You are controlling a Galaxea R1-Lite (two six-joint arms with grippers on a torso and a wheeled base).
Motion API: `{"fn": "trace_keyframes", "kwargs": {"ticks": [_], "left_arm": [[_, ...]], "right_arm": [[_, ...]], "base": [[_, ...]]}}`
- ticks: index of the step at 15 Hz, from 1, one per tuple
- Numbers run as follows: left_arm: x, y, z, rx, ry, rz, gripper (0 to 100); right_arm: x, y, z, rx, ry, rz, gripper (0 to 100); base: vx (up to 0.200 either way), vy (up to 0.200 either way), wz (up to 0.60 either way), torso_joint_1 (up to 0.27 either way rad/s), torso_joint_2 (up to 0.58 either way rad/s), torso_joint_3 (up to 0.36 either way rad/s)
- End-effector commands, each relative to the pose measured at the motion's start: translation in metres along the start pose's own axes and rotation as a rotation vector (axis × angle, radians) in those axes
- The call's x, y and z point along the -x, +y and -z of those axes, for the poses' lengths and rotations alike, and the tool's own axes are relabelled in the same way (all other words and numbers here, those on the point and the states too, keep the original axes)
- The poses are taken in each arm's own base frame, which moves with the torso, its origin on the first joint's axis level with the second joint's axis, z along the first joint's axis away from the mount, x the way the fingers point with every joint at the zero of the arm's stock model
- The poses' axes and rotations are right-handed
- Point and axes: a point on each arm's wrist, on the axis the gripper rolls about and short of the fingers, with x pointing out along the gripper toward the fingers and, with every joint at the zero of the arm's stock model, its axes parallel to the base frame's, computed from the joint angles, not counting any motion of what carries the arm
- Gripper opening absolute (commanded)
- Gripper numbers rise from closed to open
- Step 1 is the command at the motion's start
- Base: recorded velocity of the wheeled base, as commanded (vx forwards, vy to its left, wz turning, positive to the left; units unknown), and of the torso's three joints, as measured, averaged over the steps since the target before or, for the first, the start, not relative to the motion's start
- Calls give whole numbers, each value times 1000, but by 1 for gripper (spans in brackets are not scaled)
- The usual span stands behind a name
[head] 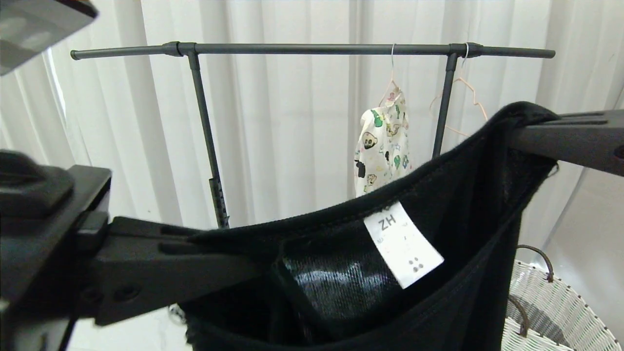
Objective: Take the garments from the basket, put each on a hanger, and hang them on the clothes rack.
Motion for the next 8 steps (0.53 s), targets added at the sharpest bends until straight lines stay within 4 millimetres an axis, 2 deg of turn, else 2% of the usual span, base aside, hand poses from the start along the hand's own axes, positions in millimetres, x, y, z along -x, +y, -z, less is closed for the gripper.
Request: {"fn": "trace_keyframes", "kwargs": {"ticks": [1,4,8], "left_arm": [[16,-18,4,7,-12,112,0],[24,-29,9,2,-5,195,0],[28,-29,10,1,-14,198,0]], "right_arm": [[-25,-1,6,1,30,6,0],[-44,-1,7,-3,7,7,0],[-46,0,7,-3,8,7,0]], "base": [[0,0,0,0,0,0],[0,0,0,0,0,0],[0,0,0,0,0,0]]}}
